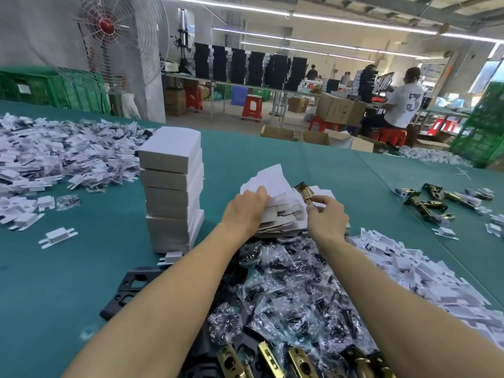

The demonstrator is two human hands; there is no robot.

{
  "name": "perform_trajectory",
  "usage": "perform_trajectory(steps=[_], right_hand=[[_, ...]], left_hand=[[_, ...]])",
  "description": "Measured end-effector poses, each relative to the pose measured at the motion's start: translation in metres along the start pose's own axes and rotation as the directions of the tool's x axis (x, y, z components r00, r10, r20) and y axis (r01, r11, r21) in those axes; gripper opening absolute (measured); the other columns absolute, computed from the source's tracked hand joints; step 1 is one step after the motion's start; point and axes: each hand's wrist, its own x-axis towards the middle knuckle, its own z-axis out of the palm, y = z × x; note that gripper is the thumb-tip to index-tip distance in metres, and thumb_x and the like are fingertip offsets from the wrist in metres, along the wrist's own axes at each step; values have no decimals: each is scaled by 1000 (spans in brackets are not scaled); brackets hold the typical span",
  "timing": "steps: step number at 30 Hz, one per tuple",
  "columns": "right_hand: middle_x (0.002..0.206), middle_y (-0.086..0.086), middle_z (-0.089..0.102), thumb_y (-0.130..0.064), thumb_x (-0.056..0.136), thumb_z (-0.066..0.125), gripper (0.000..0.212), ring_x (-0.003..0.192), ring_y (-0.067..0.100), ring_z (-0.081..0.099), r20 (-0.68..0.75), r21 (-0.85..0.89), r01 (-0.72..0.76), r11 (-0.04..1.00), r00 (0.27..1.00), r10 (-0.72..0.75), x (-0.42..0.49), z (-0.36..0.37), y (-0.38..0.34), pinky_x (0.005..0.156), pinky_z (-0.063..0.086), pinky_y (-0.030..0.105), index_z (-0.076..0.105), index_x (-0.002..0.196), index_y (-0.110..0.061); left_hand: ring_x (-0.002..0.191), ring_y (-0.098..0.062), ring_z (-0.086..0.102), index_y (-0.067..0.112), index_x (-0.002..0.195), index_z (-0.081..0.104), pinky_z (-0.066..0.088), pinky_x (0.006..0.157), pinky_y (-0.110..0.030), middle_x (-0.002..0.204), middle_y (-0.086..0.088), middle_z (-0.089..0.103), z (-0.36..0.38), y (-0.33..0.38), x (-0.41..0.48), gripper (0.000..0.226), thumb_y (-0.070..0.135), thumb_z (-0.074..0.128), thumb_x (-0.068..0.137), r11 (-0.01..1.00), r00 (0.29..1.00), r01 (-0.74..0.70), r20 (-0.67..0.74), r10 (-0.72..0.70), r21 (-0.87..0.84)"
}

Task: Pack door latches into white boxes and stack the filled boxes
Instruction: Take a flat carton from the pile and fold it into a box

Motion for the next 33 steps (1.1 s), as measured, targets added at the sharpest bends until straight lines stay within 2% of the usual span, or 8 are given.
perform_trajectory(steps=[4,9,13,20,23,26,30,33], right_hand=[[109,7,71,-8,98,51,33,84,20,53,22,-170,188,967,982,-187,0,11,-9,75,38,27,66,124,-22],[103,11,73,0,95,45,40,88,33,61,90,-355,299,886,954,-286,1,26,-14,83,51,42,68,122,-19],[106,13,72,-4,95,46,39,93,35,61,213,-437,338,833,939,-270,4,34,-14,86,53,45,70,121,-20],[125,18,62,-31,99,49,29,112,38,55,333,-513,207,833,942,-29,2,22,-24,93,44,36,65,115,-11],[112,24,65,-4,97,40,24,93,42,59,185,-92,17,996,983,0,-8,8,-32,71,38,34,61,106,1],[97,10,72,-4,101,24,39,76,32,69,351,587,-271,763,934,61,-29,-23,-34,59,45,30,62,104,-16],[90,9,74,-38,102,36,34,76,29,71,488,727,-412,549,873,10,-43,-64,-19,58,55,33,65,111,-21],[83,9,72,-40,101,47,32,71,23,70,433,629,-296,719,902,-7,-48,-76,-11,57,55,30,64,106,-13]], left_hand=[[64,-34,42,6,107,39,26,50,-38,90,-21,62,0,8,1,13,-4,33,101,994,993,42,-107,-53,-105],[71,-34,47,10,95,33,32,56,-41,82,-14,52,-4,17,2,11,4,25,100,867,909,239,-215,-358,-436],[60,-18,39,13,87,33,18,49,-34,70,-4,46,-12,12,-2,17,12,24,102,727,807,296,-245,-538,-620],[49,-12,38,6,92,44,19,45,-23,65,2,48,-31,14,-32,18,16,42,107,789,671,22,-576,-467,-614],[47,3,32,9,90,44,31,42,-13,59,16,37,-36,16,-55,15,11,44,105,816,670,-48,-624,-402,-577],[47,1,32,11,88,40,33,44,-13,58,14,38,-37,13,-67,18,8,45,105,773,681,6,-563,-468,-635],[51,-12,36,15,80,39,33,42,-18,62,0,47,-38,14,-75,27,16,39,107,683,811,208,-267,-520,-700],[59,-17,43,16,82,41,31,45,-22,72,-5,53,-40,11,-80,26,21,34,107,697,860,320,-112,-498,-642]])
